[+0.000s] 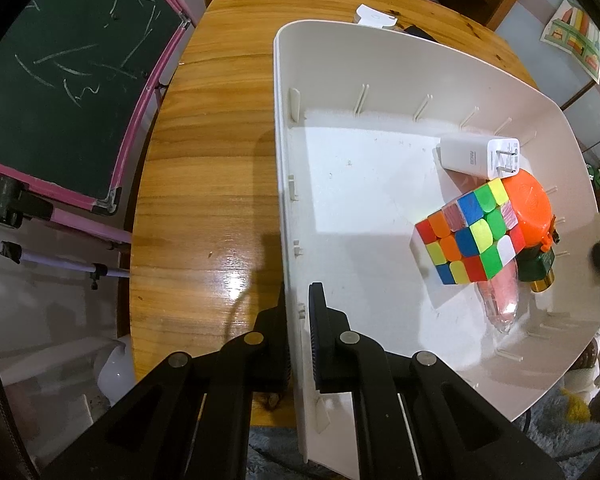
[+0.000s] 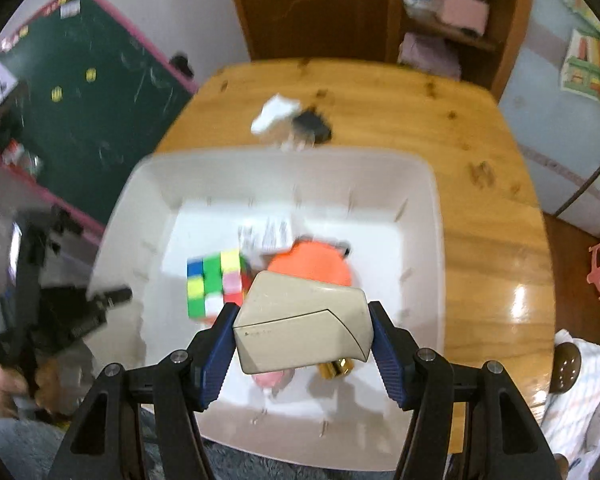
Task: Organize rigid objects
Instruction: 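Carry the beige adapter into the tray beside the pink dispenser and release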
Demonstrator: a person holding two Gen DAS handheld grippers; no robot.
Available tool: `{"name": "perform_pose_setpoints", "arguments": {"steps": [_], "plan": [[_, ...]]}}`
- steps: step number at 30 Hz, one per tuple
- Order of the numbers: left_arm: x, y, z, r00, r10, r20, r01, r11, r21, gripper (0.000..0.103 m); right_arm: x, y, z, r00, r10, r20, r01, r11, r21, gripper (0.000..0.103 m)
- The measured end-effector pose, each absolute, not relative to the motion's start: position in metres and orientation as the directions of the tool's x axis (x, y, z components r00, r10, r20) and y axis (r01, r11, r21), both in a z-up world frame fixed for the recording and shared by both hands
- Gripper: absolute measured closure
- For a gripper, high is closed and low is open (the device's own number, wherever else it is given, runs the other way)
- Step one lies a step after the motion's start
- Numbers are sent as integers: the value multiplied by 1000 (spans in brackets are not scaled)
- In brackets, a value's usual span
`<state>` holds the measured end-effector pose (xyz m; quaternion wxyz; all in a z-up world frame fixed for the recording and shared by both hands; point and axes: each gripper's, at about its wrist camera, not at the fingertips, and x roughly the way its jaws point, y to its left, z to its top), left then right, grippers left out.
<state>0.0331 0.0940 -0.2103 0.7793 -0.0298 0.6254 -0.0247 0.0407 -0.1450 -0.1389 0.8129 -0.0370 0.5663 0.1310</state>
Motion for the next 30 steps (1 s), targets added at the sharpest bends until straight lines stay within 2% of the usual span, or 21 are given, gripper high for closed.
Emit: {"name": "perform_pose_setpoints", "arguments": {"steps": [18,30], "plan": [[33,94,-210,217,-76,-973,2,997,-77,96,34,-116,-190,139,194,-971,-316,938,142,39],[30,95,-213,209,-87,-974,-1,996,-90,96,36,-120,-211,68,244,-967,-270,938,218,35]]}}
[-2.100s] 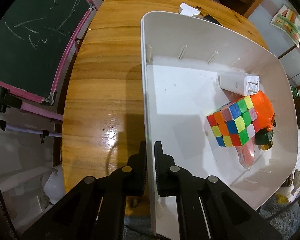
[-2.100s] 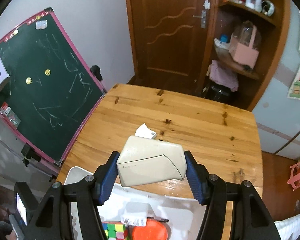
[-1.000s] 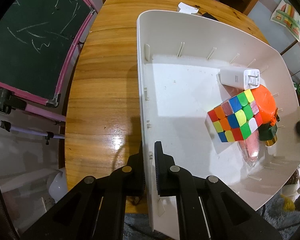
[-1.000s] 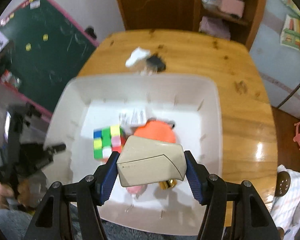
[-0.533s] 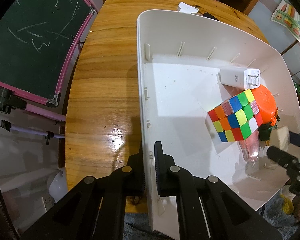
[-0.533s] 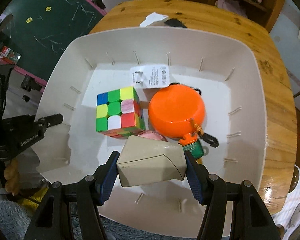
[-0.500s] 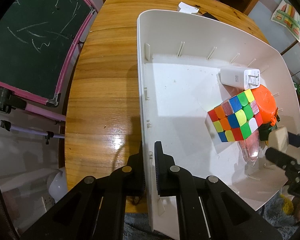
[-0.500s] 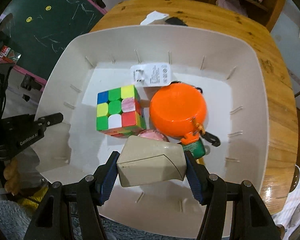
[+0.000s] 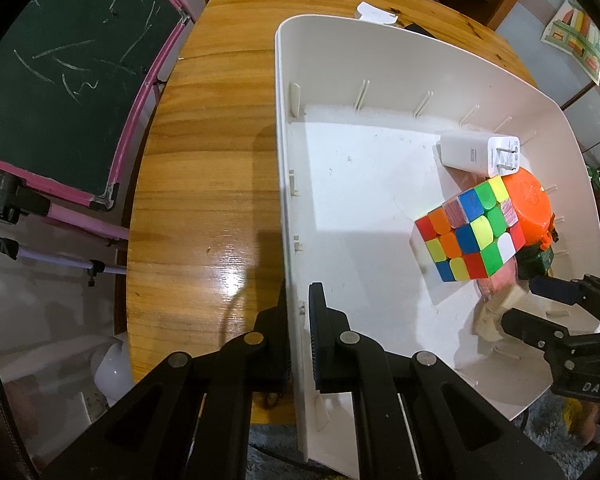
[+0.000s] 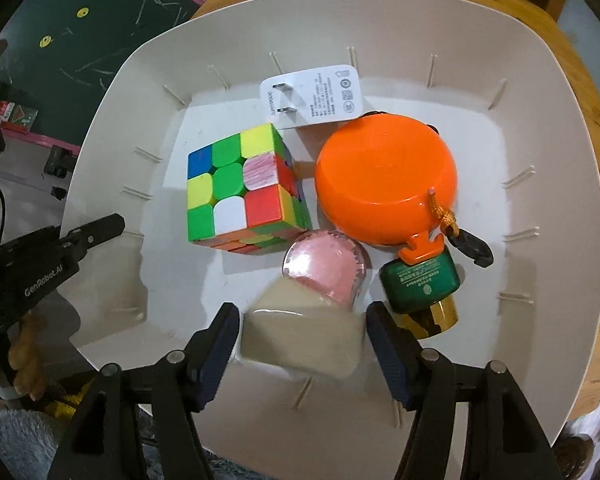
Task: Organize rigid objects
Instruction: 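Carry the beige adapter into the tray beside the pink dispenser and release, then move the right tool to the white plastic piece and grasp it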
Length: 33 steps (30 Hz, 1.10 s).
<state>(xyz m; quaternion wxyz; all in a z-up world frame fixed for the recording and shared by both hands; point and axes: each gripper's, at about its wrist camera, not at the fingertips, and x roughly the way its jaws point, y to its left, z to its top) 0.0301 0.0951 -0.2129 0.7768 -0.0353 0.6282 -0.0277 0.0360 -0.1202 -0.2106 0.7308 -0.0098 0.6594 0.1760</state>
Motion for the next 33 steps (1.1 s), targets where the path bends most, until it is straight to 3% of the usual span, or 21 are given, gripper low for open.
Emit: {"name": "perform_pose_setpoints", "arguments": {"steps": [20,33], "plan": [[31,94,-213,204,-97,-974,-3,995,-100,96,41,-123,-155,279,227,-933,-325,937,131,35],[32,98,-212,190,-118,-975,-7,993,-121,96,110,-106,-103,385,218,-897,-352,933,75,35]]}}
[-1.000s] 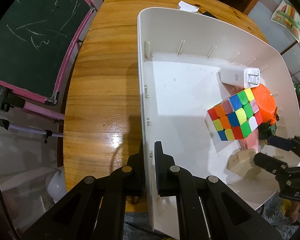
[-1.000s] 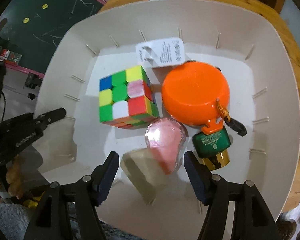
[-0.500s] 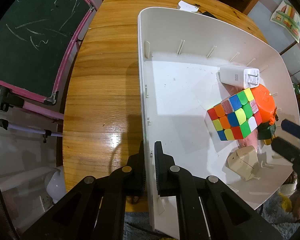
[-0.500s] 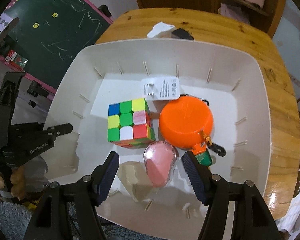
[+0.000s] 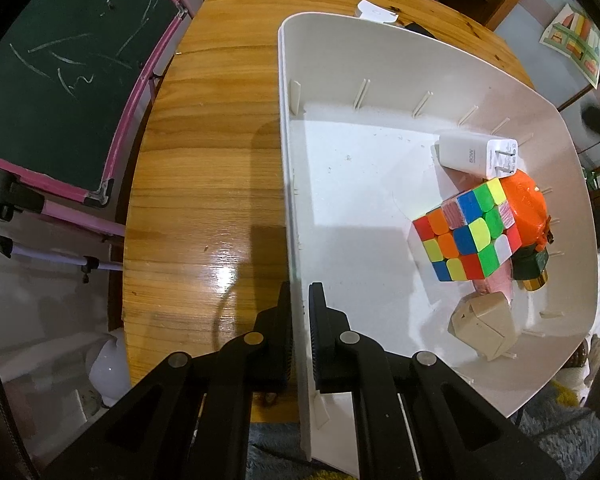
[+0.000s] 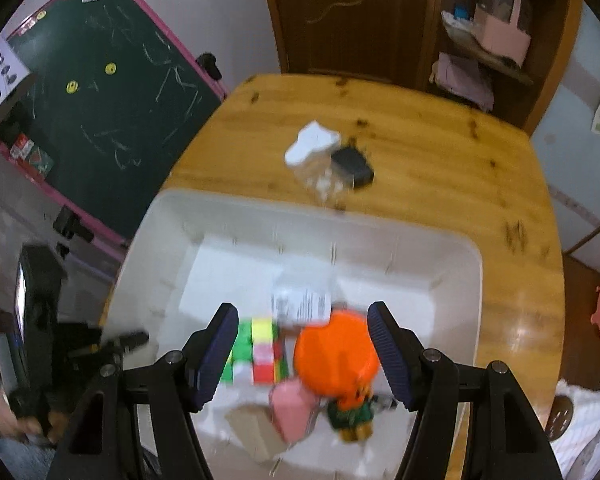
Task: Organize rigid objects
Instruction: 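Move the right tool to the white plastic piece and grasp it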
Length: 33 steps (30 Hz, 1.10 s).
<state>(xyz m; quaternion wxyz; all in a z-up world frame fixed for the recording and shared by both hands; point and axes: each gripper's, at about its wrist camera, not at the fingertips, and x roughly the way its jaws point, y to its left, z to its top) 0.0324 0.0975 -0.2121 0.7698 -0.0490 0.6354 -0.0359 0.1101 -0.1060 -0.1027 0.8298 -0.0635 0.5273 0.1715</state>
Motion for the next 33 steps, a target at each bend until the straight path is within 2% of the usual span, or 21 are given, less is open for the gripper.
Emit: {"name": "perform_pose_setpoints", "arguments": {"steps": [9,18,33], "plan": [[33,100,-213,183,-138,-974,-13,990,-142,96,188,-85,-76,380,273,-884,-328,933,148,35],[34,101,-212,183,-148,-972,-17,988,-154,96,262,-66,-73,370,288,-883,-249,947,205,35],[36,103,-213,180,-165,-970,6,986,-167,95,345,-35,-175,213,327,-920,-67,945,320,35]]}}
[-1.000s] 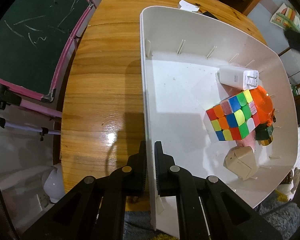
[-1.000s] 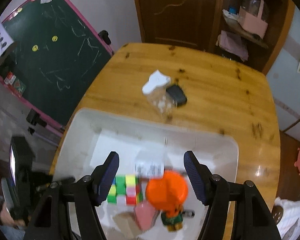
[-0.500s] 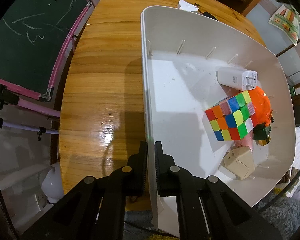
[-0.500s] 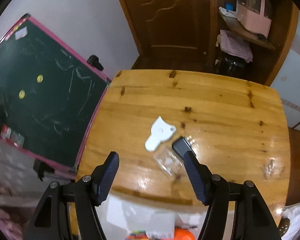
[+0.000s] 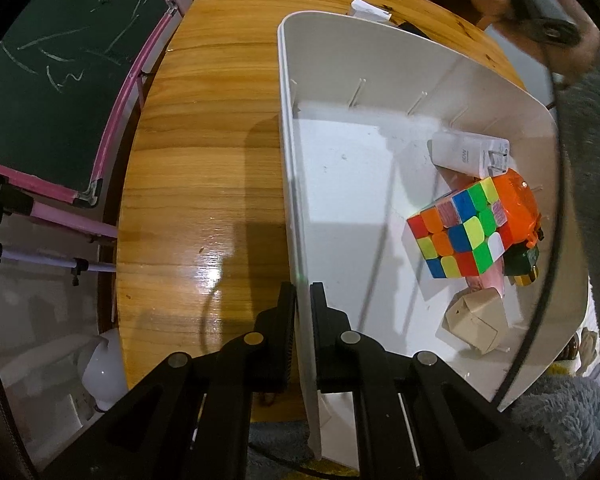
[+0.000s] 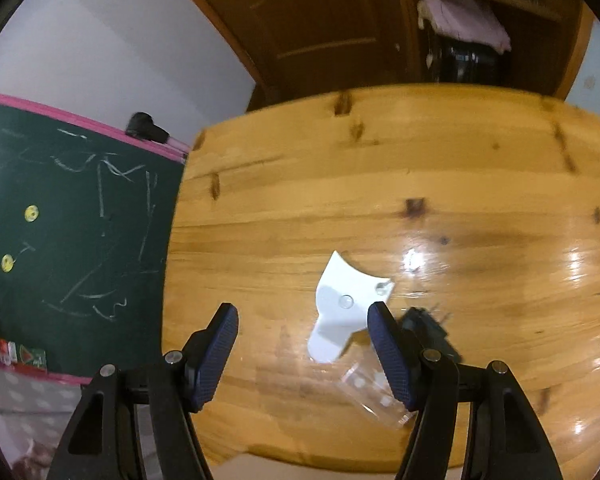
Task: Organize rigid objects
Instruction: 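Move the right tool to the white plastic piece and grasp it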
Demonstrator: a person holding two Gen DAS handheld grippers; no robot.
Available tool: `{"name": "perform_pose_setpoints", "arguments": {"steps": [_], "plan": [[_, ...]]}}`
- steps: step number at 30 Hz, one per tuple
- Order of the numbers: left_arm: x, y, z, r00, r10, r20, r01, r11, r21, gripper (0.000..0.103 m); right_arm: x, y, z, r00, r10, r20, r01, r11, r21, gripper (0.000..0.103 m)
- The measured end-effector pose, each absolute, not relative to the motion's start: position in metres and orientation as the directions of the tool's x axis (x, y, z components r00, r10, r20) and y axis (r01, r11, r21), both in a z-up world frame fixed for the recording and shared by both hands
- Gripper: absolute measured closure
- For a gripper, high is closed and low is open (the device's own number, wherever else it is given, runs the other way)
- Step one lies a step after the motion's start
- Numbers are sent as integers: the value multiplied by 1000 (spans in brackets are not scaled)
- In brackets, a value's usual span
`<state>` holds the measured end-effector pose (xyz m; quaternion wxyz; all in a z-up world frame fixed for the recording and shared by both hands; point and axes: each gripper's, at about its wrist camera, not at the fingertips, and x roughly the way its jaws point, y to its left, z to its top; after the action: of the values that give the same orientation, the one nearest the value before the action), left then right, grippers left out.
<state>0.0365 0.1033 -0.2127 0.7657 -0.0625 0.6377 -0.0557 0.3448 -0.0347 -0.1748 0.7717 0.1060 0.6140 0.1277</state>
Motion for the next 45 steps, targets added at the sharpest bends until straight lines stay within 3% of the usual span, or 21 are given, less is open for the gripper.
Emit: {"name": "perform_pose_setpoints", "arguments": {"steps": [11,25,45], "plan": [[38,102,-214,178,-163,-970,21,987,-162,95,360,-16,-210,201,240,-950,-55,971,234,32],[38,101,-213,175,-164,-971,33,987,-160,95,365,7,-227,237,-22,-971,-20,999,-28,32],[39,102,-214,174,-169,-970,29,986,-166,94,356,-5,-227,202,-99,-974,63,994,-88,32]]}}
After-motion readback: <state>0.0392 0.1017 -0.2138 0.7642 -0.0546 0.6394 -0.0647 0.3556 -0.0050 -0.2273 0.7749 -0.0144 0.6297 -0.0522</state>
